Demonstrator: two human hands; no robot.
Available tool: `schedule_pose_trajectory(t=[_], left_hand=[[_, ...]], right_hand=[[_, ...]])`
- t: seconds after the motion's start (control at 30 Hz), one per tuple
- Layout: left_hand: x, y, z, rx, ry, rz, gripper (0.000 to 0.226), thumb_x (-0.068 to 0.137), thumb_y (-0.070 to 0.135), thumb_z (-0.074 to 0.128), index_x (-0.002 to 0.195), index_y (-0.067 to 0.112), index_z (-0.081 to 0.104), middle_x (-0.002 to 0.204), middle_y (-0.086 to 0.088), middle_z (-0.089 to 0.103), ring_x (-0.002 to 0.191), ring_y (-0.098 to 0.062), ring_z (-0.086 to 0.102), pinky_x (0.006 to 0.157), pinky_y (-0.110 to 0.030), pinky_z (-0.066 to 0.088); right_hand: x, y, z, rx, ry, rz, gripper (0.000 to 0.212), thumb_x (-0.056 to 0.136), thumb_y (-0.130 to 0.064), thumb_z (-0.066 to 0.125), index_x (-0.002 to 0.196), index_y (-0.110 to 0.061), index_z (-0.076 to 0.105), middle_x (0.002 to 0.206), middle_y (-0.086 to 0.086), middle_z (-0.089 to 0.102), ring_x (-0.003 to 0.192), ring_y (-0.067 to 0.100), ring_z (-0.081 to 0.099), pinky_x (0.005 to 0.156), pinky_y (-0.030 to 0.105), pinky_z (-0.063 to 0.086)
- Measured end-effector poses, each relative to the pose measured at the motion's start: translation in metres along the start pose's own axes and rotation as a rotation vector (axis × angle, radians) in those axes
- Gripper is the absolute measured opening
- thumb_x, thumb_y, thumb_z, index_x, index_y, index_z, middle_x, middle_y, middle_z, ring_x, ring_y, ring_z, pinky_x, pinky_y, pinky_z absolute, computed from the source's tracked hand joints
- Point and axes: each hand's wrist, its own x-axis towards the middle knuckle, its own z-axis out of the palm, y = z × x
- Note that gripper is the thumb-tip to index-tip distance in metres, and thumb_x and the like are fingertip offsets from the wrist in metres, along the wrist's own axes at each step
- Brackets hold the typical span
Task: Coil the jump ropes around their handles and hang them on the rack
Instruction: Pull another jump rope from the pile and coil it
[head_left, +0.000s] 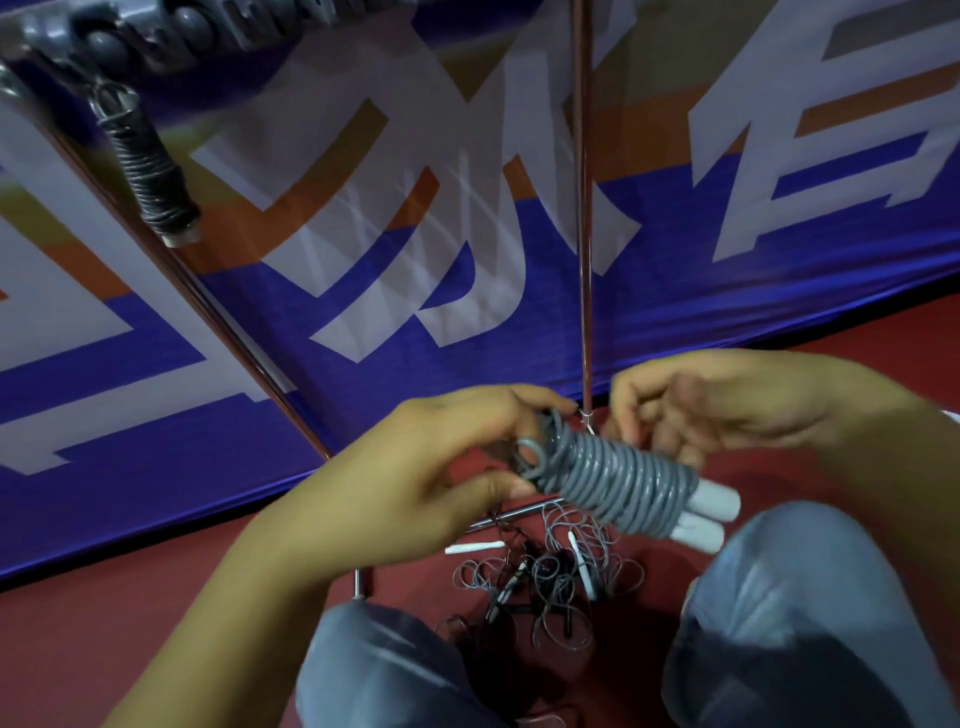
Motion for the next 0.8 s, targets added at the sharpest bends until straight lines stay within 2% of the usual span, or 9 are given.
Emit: schedule_pose_trajectory(t=[0.1, 0.17, 0.23, 0.27, 0.37, 0.47, 0.57, 0.67, 0.8], left_hand=[[0.002, -0.001, 0.004, 0.109, -0.041, 0.033, 0.012, 0.086, 0.010, 0.063, 0.093, 0.016, 0.055, 0.126, 0.001, 0.058, 0.118, -0.010, 0.056, 0.087, -0.025, 0.048], [0.001, -0.004, 0.006, 0.133, -0.010, 0.050, 0.010, 0.086, 0.011, 0.063, 0.092, 0.016, 0.057, 0.127, 0.001, 0.058, 0.120, -0.009, 0.055, 0.086, -0.026, 0.049], [-0.001, -0.009, 0.006, 0.180, 0.043, 0.072, 0.012, 0.083, 0.007, 0.066, 0.091, 0.014, 0.059, 0.129, 0.000, 0.058, 0.122, -0.011, 0.054, 0.087, -0.031, 0.050], [-0.002, -0.012, 0.007, 0.205, 0.073, 0.078, 0.015, 0.081, 0.003, 0.068, 0.090, 0.013, 0.059, 0.131, -0.001, 0.057, 0.122, -0.012, 0.054, 0.088, -0.033, 0.050], [-0.003, -0.021, 0.012, 0.189, 0.205, 0.100, 0.019, 0.079, -0.001, 0.071, 0.088, 0.012, 0.061, 0.134, -0.010, 0.052, 0.121, -0.017, 0.055, 0.092, -0.035, 0.050], [-0.004, -0.029, 0.016, 0.062, 0.425, 0.098, 0.011, 0.079, 0.008, 0.070, 0.086, 0.012, 0.063, 0.120, -0.015, 0.050, 0.119, -0.023, 0.056, 0.097, -0.033, 0.047], [-0.006, -0.032, 0.019, -0.006, 0.573, 0.038, 0.007, 0.080, 0.016, 0.069, 0.084, 0.012, 0.065, 0.116, -0.010, 0.049, 0.120, -0.018, 0.054, 0.096, -0.026, 0.047], [-0.007, -0.036, 0.026, -0.108, 0.609, 0.002, 0.006, 0.079, 0.018, 0.070, 0.082, 0.015, 0.065, 0.113, -0.002, 0.058, 0.113, -0.017, 0.059, 0.094, -0.025, 0.048], [-0.008, -0.032, 0.028, -0.688, 0.587, -0.012, 0.012, 0.078, 0.029, 0.074, 0.076, 0.022, 0.065, 0.110, -0.001, 0.068, 0.106, -0.024, 0.065, 0.085, -0.036, 0.054]], right_hand=[[0.015, -0.018, 0.018, -0.286, 0.018, 0.089, 0.055, 0.063, -0.062, 0.077, 0.090, -0.019, 0.054, 0.081, 0.002, 0.054, 0.067, 0.008, 0.053, 0.059, 0.022, 0.044], [0.022, -0.024, 0.031, -0.334, 0.051, 0.104, 0.045, 0.074, -0.040, 0.078, 0.094, -0.015, 0.046, 0.074, -0.013, 0.061, 0.064, 0.001, 0.057, 0.058, 0.016, 0.045], [0.024, -0.025, 0.038, -0.357, 0.121, 0.107, 0.033, 0.084, -0.018, 0.072, 0.097, -0.013, 0.041, 0.058, -0.015, 0.063, 0.049, -0.002, 0.058, 0.046, 0.009, 0.042], [0.024, -0.023, 0.040, -0.376, 0.169, 0.086, 0.034, 0.084, -0.018, 0.072, 0.099, -0.015, 0.041, 0.057, -0.012, 0.064, 0.046, 0.002, 0.059, 0.043, 0.012, 0.044], [0.028, -0.019, 0.047, -0.549, 0.366, -0.013, 0.043, 0.070, -0.045, 0.078, 0.095, -0.029, 0.046, 0.082, 0.006, 0.065, 0.067, 0.035, 0.062, 0.058, 0.047, 0.054], [0.028, -0.014, 0.053, -0.593, 0.537, -0.142, 0.038, 0.075, -0.036, 0.077, 0.092, -0.028, 0.044, 0.074, -0.009, 0.060, 0.058, 0.008, 0.052, 0.056, 0.024, 0.044], [0.025, -0.011, 0.057, -0.714, 0.696, -0.227, 0.038, 0.076, -0.037, 0.073, 0.094, -0.027, 0.042, 0.080, -0.005, 0.061, 0.061, 0.014, 0.053, 0.056, 0.026, 0.044], [0.026, 0.000, 0.058, -0.766, 0.766, -0.286, 0.036, 0.080, -0.036, 0.073, 0.094, -0.030, 0.041, 0.081, -0.004, 0.058, 0.061, 0.013, 0.052, 0.056, 0.027, 0.043], [0.027, 0.008, 0.067, -0.495, 0.789, -0.433, 0.034, 0.076, -0.032, 0.074, 0.098, -0.035, 0.047, 0.091, -0.006, 0.066, 0.075, 0.011, 0.064, 0.065, 0.024, 0.052]])
